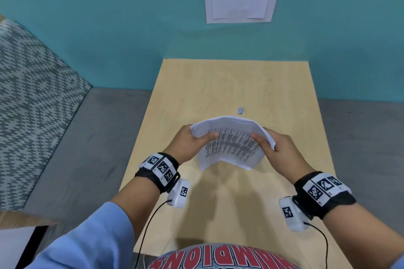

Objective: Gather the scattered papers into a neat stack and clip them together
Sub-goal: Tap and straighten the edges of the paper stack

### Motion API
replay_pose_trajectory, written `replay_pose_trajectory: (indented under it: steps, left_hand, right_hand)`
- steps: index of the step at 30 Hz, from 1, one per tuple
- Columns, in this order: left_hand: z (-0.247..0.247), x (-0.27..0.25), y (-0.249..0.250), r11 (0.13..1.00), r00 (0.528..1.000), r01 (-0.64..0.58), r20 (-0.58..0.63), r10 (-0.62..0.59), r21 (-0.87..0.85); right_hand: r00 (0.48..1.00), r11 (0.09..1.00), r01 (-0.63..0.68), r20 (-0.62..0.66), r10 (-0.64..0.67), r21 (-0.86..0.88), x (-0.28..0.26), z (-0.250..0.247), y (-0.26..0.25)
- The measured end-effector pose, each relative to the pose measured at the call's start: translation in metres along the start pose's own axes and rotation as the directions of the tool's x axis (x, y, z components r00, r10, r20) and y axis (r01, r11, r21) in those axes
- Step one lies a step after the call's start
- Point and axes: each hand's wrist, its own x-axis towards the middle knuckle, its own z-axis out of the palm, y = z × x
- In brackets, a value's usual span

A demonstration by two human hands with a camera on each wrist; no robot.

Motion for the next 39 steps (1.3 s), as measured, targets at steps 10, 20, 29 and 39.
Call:
replay_pose_trajectory:
  steps: [10, 20, 29, 39]
  left_hand:
    - [-0.009, 0.002, 0.02, 0.989, 0.992, -0.115, 0.04, 0.119, -0.093]
    - [0.006, -0.013, 0.013, 0.975, 0.984, -0.168, -0.079, 0.158, -0.144]
    - [0.001, -0.004, 0.017, 0.961, 0.968, -0.224, -0.149, 0.201, -0.161]
    - [-0.018, 0.006, 0.018, 0.951, 0.944, -0.243, -0.271, 0.187, -0.193]
  right_hand:
    - [1.0, 0.988, 0.022, -0.016, -0.02, 0.155, 0.009, -0.009, -0.013]
    - [0.997, 0.978, 0.018, -0.083, 0.0, 0.21, -0.002, -0.005, -0.006]
    - [0.992, 0.947, -0.017, -0.111, 0.055, 0.32, 0.004, -0.007, 0.011]
    - [0.995, 0.949, -0.033, -0.075, 0.059, 0.314, 0.016, -0.018, 0.019]
